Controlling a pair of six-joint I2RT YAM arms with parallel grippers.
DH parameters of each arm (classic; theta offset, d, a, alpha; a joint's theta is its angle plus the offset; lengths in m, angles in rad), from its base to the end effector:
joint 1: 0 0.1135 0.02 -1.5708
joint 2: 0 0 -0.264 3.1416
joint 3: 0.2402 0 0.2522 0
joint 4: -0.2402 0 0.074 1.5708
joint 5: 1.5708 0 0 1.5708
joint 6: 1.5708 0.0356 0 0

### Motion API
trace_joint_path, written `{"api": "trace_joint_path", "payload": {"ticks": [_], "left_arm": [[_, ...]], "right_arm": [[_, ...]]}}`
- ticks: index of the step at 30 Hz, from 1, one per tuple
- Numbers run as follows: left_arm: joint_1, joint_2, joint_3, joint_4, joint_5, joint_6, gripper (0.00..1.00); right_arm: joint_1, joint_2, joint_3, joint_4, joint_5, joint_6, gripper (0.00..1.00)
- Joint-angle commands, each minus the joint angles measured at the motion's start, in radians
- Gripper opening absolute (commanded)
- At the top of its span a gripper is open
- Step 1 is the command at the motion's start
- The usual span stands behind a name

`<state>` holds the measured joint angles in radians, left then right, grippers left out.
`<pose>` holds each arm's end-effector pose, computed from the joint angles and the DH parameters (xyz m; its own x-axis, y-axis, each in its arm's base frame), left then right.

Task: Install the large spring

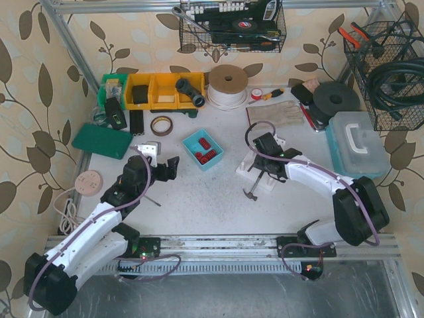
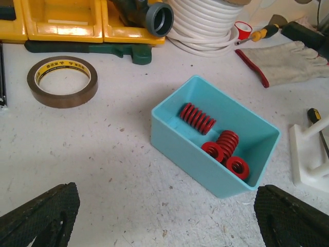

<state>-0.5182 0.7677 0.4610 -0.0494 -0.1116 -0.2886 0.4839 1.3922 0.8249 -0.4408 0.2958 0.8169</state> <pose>0.1620 -0.0878 0.2420 -0.4046 -0.0949 -0.9096 0.2988 0.9263 -0.2295 0.2435 0.1162 0.2009 -0.7366 0.4007 -0.5449 0.3354 0.9160 0.2201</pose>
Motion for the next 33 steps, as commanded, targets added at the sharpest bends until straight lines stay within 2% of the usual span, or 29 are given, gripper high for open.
{"api": "trace_joint_path", "payload": {"ticks": [1, 12, 20, 25, 33], "left_arm": [[-0.006, 0.005, -0.003, 0.020, -0.032, 0.005, 0.94], [-0.006, 0.045, 0.003, 0.023, -0.035, -0.002, 0.94], [-0.005, 0.039, -0.001, 0.023, -0.052, -0.001, 0.94], [-0.006, 0.040, -0.004, 0.029, -0.057, 0.000, 0.94], [-0.006, 0.058, -0.002, 0.032, -0.072, 0.005, 0.93]], "right_arm": [[0.015, 0.036, -0.024, 0.015, 0.101, 0.082, 0.36], [0.015, 0.105, -0.042, 0.069, 0.071, 0.126, 0.35], [0.016, 0.151, -0.032, 0.083, 0.070, 0.139, 0.27], [0.015, 0.165, -0.032, 0.078, 0.087, 0.150, 0.26], [0.016, 0.136, -0.030, 0.092, 0.073, 0.126, 0.14]]}}
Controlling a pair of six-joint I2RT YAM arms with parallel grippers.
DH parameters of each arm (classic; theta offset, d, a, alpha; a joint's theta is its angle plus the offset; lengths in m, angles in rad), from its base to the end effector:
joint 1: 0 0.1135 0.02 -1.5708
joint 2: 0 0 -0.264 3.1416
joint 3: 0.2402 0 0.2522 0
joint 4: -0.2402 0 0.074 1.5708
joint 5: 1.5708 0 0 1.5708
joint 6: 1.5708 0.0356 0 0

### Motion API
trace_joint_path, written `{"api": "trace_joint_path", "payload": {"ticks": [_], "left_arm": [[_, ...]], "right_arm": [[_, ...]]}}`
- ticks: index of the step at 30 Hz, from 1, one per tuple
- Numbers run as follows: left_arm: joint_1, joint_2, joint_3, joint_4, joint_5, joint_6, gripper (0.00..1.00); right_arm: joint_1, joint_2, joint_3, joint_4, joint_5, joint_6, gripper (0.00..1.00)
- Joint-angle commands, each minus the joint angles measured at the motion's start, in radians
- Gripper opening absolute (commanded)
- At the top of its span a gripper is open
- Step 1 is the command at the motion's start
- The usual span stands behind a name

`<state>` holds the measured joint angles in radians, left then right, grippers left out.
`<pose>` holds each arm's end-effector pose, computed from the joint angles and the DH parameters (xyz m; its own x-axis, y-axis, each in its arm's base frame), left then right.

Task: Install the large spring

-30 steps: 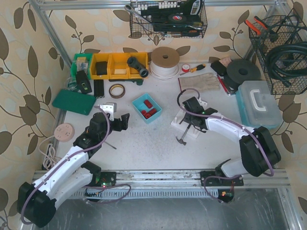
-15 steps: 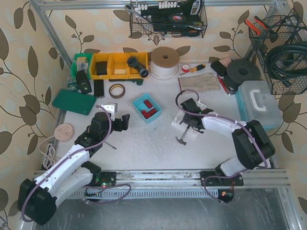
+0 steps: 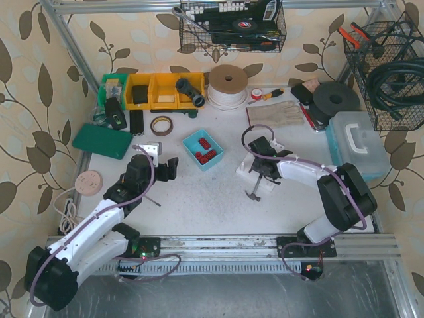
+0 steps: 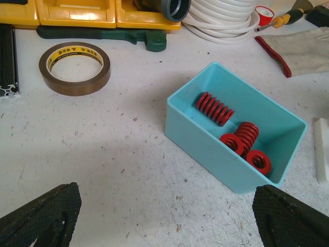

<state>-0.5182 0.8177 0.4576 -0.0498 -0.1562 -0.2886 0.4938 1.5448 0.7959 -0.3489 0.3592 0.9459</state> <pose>0.1678 -0.0893 0.2324 -0.4359 -0.0751 -0.8969 0.2517 0.9466 -0.2016 0.2545 0.1228 0.1590 -0.7041 0.4833 -0.5203 0.4586 0.8688 0.1864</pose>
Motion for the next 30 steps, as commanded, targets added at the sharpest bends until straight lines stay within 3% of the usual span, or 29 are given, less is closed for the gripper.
{"api": "trace_joint_path", "payload": {"ticks": [1, 7, 14, 20, 30], "left_arm": [[-0.006, 0.011, 0.001, 0.034, -0.029, 0.005, 0.93], [-0.005, 0.027, 0.006, 0.034, -0.030, 0.008, 0.93], [-0.006, 0.031, 0.003, 0.036, -0.039, 0.008, 0.93], [-0.006, 0.033, 0.004, 0.033, -0.041, 0.009, 0.92], [-0.005, 0.028, -0.008, 0.070, 0.038, 0.019, 0.92]], "right_arm": [[0.006, -0.026, 0.000, -0.004, 0.008, -0.004, 0.12], [0.011, -0.079, 0.015, -0.039, -0.017, -0.011, 0.01], [0.021, -0.215, -0.002, -0.039, -0.085, -0.023, 0.00], [0.025, -0.350, 0.033, -0.135, -0.083, -0.065, 0.00], [0.018, -0.449, 0.160, -0.255, 0.151, -0.426, 0.00]]}}
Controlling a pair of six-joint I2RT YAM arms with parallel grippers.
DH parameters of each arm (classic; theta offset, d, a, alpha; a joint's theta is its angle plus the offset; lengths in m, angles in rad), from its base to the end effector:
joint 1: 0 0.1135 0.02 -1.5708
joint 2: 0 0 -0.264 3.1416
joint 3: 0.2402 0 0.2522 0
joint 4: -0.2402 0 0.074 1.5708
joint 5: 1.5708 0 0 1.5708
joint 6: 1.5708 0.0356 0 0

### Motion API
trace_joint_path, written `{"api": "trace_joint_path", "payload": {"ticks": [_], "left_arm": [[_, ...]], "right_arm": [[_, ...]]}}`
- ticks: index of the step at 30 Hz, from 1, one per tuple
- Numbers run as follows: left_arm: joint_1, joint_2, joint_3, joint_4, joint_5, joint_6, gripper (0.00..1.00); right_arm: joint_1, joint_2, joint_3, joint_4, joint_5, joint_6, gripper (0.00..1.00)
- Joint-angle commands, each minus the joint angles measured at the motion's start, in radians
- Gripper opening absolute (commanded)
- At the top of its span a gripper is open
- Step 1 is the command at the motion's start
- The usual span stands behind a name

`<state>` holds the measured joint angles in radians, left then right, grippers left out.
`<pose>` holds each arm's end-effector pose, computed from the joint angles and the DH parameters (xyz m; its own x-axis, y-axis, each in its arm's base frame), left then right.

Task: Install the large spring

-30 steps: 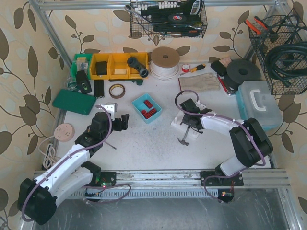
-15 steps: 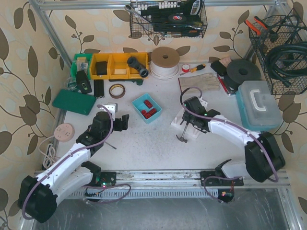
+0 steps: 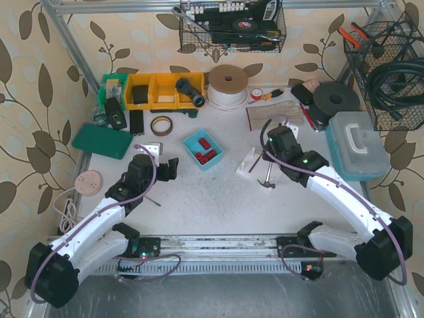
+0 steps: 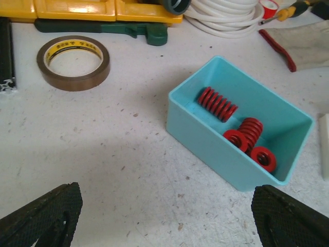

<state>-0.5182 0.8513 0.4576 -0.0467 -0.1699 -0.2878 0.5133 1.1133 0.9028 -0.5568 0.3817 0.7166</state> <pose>0.1715 -0.0908 0.2270 -0.4560 -0.0621 -0.8878 0.2356 0.9536 -0.1876 0.2091 0.1026 0.2835 -0.6019 0.3604 -0.7126 0.2297 0.9328 0.2778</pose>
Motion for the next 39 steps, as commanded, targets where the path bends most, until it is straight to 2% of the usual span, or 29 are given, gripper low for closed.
{"api": "trace_joint_path", "payload": {"ticks": [1, 4, 10, 16, 25, 33, 39], "left_arm": [[-0.005, -0.006, -0.012, 0.079, 0.073, 0.022, 0.92], [-0.005, -0.010, -0.027, 0.130, 0.148, 0.039, 0.91], [-0.008, -0.048, -0.070, 0.216, 0.262, 0.050, 0.90], [-0.016, -0.074, -0.098, 0.275, 0.325, 0.058, 0.90], [-0.020, -0.085, -0.105, 0.289, 0.330, 0.059, 0.90], [-0.023, -0.102, -0.113, 0.298, 0.323, 0.056, 0.90], [-0.023, -0.097, -0.112, 0.297, 0.318, 0.052, 0.90]], "right_arm": [[-0.009, -0.010, 0.063, -0.044, 0.135, -0.237, 0.00], [-0.044, 0.039, 0.107, -0.062, 0.127, -0.382, 0.00], [-0.209, 0.163, 0.216, -0.105, 0.033, -0.561, 0.00], [-0.273, 0.288, 0.260, -0.098, 0.146, -0.691, 0.00], [-0.435, 0.532, 0.322, -0.067, 0.066, -0.729, 0.00], [-0.510, 0.638, 0.325, -0.010, -0.048, -0.718, 0.00], [-0.522, 0.709, 0.321, 0.022, -0.088, -0.685, 0.00]]}}
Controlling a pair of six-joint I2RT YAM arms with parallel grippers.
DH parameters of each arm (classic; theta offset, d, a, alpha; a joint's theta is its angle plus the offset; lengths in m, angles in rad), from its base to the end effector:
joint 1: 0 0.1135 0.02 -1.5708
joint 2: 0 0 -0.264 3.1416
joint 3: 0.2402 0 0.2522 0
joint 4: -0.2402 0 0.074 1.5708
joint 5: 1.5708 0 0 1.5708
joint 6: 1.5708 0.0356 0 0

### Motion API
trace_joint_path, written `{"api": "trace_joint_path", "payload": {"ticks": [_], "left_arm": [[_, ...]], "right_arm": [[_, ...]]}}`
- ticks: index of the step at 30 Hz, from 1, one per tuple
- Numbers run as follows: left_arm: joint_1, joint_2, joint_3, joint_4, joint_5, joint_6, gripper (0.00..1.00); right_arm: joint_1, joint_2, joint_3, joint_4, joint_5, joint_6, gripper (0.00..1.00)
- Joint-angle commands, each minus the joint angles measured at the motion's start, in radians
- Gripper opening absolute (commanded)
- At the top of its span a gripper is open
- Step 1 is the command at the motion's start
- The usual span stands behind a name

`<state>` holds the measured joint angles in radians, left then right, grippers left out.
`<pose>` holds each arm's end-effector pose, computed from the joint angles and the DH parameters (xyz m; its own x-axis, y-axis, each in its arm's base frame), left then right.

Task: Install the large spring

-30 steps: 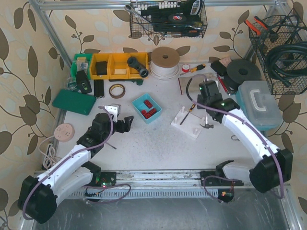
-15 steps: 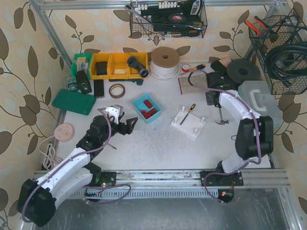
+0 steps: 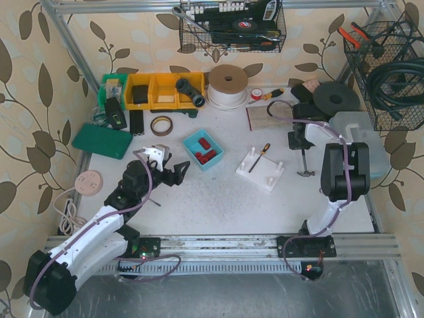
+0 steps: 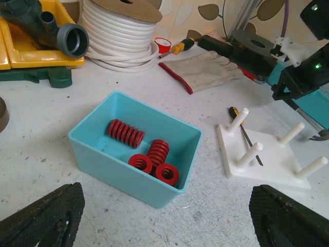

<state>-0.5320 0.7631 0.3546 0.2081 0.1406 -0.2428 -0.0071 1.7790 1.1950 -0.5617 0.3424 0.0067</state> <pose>0.1568 -0.0981 0.2320 -0.3157 -0.0904 -0.9445 0.5612 0.7849 -0.2627 0.3563 -0.0145 0.1888 -0.9100 0.0128 -0.4145 0.1513 0.9409 -0.3031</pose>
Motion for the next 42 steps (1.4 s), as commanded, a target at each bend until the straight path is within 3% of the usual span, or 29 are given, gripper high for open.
{"api": "trace_joint_path", "payload": {"ticks": [1, 5, 9, 11, 24, 31, 36, 42], "left_arm": [[-0.010, -0.005, -0.007, 0.041, 0.006, 0.008, 0.90], [-0.010, 0.008, -0.004, 0.036, -0.004, 0.015, 0.89], [-0.010, 0.001, -0.007, 0.035, -0.013, 0.017, 0.90], [-0.010, -0.004, -0.011, 0.039, -0.016, 0.016, 0.89], [-0.012, -0.003, -0.003, 0.020, -0.030, 0.020, 0.90], [-0.012, -0.004, 0.003, 0.007, -0.035, 0.021, 0.90], [-0.013, -0.006, 0.004, 0.002, -0.040, 0.021, 0.90], [-0.013, -0.022, 0.001, -0.005, -0.044, 0.023, 0.91]], "right_arm": [[-0.002, 0.063, 0.029, 0.031, -0.054, 0.033, 0.00], [-0.002, 0.121, 0.038, 0.036, -0.064, 0.047, 0.09], [-0.004, 0.134, 0.039, 0.040, -0.090, 0.067, 0.34], [-0.003, 0.124, 0.033, 0.039, -0.087, 0.072, 0.38], [0.004, -0.039, 0.028, -0.034, -0.151, 0.209, 0.42], [0.052, -0.087, 0.029, -0.070, -0.204, 0.477, 0.38], [0.066, -0.072, 0.010, -0.049, -0.338, 0.698, 0.34], [0.157, -0.027, 0.055, -0.046, -0.241, 0.866, 0.35]]}}
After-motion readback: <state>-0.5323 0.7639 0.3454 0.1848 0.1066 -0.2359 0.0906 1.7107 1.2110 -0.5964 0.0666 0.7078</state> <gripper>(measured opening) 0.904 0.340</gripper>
